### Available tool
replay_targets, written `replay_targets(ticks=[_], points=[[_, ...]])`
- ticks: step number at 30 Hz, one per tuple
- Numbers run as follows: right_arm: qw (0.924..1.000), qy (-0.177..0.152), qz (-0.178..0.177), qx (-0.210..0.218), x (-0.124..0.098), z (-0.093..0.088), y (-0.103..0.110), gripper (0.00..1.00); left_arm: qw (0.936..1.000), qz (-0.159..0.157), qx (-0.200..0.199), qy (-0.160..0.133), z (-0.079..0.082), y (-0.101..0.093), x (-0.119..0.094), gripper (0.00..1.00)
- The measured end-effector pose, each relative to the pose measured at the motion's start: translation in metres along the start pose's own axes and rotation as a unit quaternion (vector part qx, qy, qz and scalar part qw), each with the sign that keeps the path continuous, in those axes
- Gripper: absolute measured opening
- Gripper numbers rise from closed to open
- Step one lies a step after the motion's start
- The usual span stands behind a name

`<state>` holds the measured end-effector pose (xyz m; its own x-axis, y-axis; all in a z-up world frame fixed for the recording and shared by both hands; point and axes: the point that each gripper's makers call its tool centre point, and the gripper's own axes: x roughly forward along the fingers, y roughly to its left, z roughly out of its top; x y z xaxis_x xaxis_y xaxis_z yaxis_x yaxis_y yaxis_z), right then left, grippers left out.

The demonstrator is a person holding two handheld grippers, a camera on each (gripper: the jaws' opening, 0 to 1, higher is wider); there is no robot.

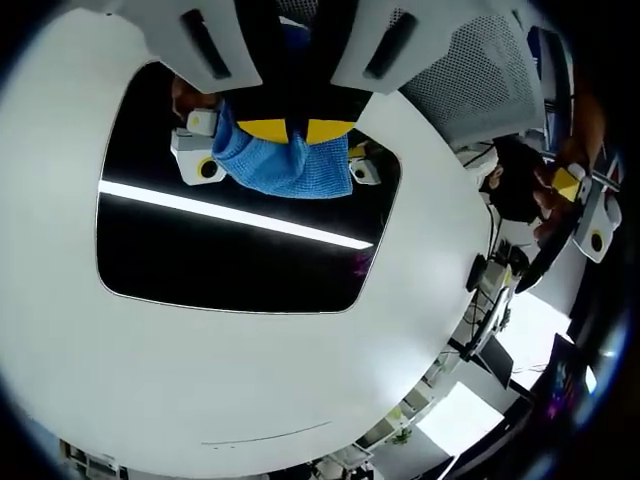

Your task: Wipe the mirror surface with the cleaning cloth until all visible marks leave the cleaned area.

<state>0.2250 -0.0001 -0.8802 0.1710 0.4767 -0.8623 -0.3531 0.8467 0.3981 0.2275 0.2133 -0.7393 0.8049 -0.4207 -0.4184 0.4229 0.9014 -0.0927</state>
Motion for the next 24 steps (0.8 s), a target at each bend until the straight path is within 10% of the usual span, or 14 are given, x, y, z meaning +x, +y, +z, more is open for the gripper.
replay_targets(ticks=[24], points=[[0.9996, -0.012, -0.025, -0.010, 0.014, 0.065, -0.018, 0.00, 1.0000, 0.003, -0.001, -0.004, 0.007, -0.009, -0.005, 0.99]])
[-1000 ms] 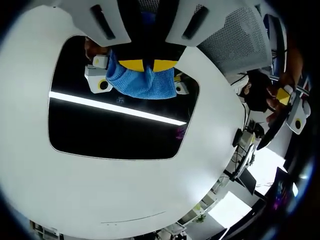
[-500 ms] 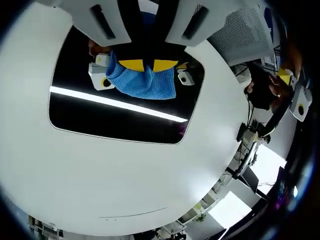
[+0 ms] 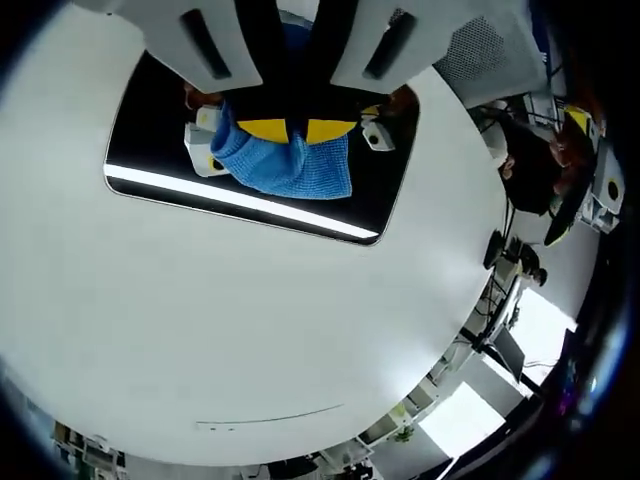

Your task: Wipe the mirror surface with the cleaning cloth until all visible marks leave the cleaned area.

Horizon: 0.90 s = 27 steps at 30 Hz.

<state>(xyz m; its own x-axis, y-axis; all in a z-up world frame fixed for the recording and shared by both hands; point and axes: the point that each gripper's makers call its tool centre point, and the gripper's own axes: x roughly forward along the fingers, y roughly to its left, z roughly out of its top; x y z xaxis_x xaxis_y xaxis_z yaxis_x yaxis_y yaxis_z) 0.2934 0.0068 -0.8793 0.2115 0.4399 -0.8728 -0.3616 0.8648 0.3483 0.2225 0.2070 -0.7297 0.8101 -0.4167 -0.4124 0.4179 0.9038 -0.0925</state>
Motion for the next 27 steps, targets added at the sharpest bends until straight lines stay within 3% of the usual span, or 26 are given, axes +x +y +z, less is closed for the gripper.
replay_targets(ticks=[7, 17, 27], points=[[0.9999, -0.003, -0.012, -0.005, 0.004, 0.016, -0.006, 0.00, 0.9999, 0.003, -0.005, 0.011, -0.015, 0.005, -0.001, 0.99], [0.9995, -0.010, -0.029, -0.007, 0.011, 0.035, -0.008, 0.00, 0.9999, 0.005, -0.012, 0.000, -0.008, 0.004, -0.004, 0.99], [0.9996, -0.009, -0.023, -0.014, 0.010, 0.034, -0.009, 0.00, 0.9999, 0.013, -0.010, 0.002, -0.006, 0.009, -0.011, 0.99]])
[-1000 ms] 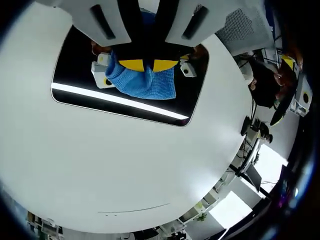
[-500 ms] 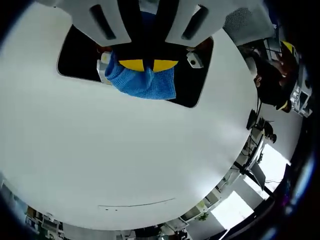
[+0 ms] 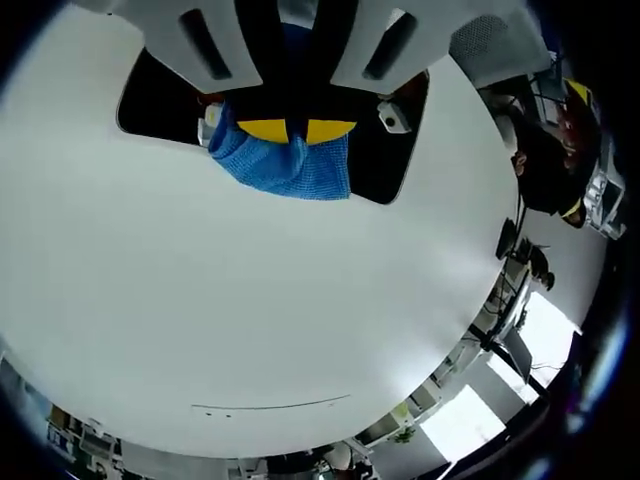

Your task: Wipe the mirror surface with the cleaning cloth until all visible marks leave the cleaned area.

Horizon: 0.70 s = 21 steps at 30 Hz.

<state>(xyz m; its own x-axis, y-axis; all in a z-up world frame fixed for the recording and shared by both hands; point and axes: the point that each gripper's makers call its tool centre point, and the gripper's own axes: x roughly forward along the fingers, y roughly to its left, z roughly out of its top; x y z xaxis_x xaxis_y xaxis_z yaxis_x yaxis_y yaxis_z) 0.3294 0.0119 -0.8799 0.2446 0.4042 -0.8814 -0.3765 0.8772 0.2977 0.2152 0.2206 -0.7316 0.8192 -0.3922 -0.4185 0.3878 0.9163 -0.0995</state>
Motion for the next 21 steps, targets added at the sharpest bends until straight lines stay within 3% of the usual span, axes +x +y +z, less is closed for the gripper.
replay_targets(ticks=[21], points=[[0.9999, 0.006, -0.008, 0.006, -0.012, -0.006, -0.024, 0.00, 1.0000, -0.003, 0.006, 0.001, 0.008, -0.003, 0.004, 0.99]])
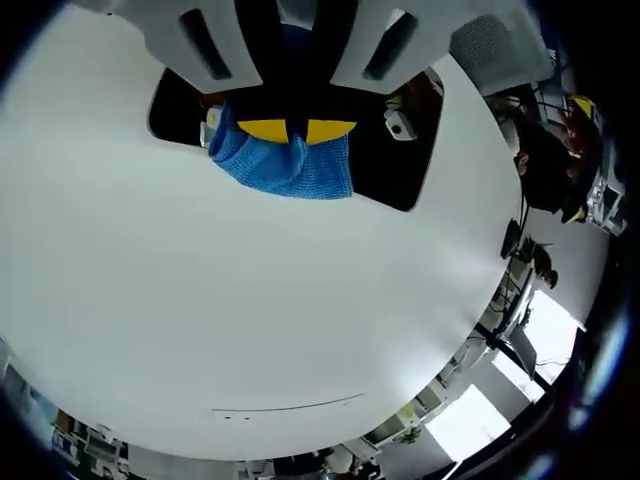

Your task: Wipe the mirror surface with the cleaning cloth until all visible marks leave the cleaned area.

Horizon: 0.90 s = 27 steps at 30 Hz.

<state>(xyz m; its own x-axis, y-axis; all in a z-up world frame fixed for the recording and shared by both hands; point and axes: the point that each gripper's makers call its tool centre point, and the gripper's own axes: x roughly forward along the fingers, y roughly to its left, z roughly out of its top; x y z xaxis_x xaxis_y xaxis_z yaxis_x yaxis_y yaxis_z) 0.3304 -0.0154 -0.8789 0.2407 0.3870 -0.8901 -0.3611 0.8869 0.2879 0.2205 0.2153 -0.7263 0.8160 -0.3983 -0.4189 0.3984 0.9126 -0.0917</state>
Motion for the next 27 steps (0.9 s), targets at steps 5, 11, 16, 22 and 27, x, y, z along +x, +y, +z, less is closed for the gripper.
replay_targets(ticks=[5, 11, 16, 22, 27], points=[[1.0000, 0.001, -0.002, 0.002, 0.000, -0.001, -0.007, 0.00, 1.0000, -0.001, 0.000, -0.001, -0.001, 0.003, 0.001, 0.99], [1.0000, 0.004, -0.007, 0.002, -0.004, -0.002, -0.013, 0.00, 1.0000, -0.005, 0.000, 0.001, -0.002, 0.001, 0.003, 0.99], [0.9999, 0.005, -0.009, 0.007, -0.005, -0.003, -0.016, 0.00, 1.0000, -0.007, 0.000, -0.001, -0.003, 0.004, 0.005, 0.99], [0.9999, 0.004, -0.012, 0.005, -0.004, -0.002, -0.017, 0.00, 1.0000, -0.007, 0.000, -0.001, -0.002, 0.002, 0.005, 0.99], [0.9998, -0.006, -0.017, 0.001, -0.005, -0.005, -0.015, 0.00, 1.0000, -0.005, -0.001, -0.002, -0.004, 0.004, 0.005, 0.99]])
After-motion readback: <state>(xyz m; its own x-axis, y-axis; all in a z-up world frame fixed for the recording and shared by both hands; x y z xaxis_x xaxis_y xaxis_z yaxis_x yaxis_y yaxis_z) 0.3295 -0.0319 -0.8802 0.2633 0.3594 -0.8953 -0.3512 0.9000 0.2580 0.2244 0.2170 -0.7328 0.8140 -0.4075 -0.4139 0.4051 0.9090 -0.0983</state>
